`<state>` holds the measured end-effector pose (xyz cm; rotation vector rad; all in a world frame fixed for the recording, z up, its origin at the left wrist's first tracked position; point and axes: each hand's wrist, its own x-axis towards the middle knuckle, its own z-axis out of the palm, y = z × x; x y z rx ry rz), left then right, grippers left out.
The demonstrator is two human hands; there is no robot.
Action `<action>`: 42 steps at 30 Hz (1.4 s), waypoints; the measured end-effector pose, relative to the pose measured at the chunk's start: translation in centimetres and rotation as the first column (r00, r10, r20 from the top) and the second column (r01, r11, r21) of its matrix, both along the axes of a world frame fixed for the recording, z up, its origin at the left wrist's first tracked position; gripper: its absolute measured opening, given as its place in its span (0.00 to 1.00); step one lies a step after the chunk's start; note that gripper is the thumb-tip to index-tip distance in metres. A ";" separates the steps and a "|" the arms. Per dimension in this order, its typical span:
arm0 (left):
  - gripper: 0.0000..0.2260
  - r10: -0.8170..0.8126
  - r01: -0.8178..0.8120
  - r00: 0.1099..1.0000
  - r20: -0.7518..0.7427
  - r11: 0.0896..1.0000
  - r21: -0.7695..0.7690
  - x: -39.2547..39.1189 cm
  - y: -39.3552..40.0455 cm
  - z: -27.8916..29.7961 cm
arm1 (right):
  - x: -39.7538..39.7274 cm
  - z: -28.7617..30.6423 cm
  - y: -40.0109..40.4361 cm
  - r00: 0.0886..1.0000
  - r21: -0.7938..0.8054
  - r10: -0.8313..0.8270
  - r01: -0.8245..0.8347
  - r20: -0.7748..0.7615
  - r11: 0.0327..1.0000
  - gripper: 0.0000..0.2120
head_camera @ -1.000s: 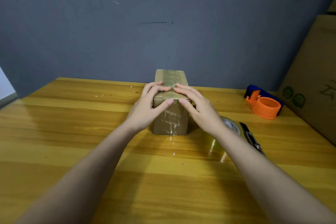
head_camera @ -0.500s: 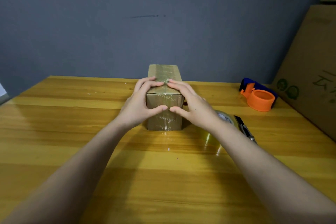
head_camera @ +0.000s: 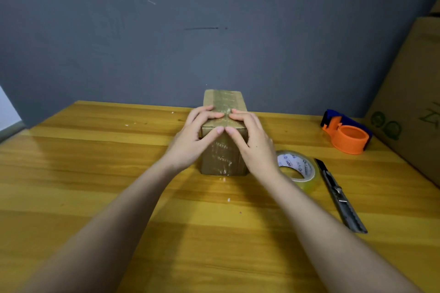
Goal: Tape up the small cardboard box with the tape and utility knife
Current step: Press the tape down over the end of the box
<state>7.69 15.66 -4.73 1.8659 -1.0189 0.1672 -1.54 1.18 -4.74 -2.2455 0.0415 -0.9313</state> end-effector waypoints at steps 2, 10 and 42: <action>0.19 0.011 -0.011 1.000 0.012 1.000 0.010 0.0 0.0 0.0 | 0.1 -0.2 -0.2 1.000 -0.041 -0.007 0.007 0.013 0.999 0.15; 0.24 -0.041 0.040 0.999 0.034 0.999 0.032 0.6 0.5 -0.2 | -0.3 0.1 -1.4 0.996 -0.178 0.011 -0.026 -0.086 0.984 0.23; 0.34 -0.125 0.123 0.992 0.005 0.981 0.152 0.5 1.2 0.7 | -1.0 0.9 -2.3 0.964 -0.358 0.008 -0.105 -0.265 0.928 0.35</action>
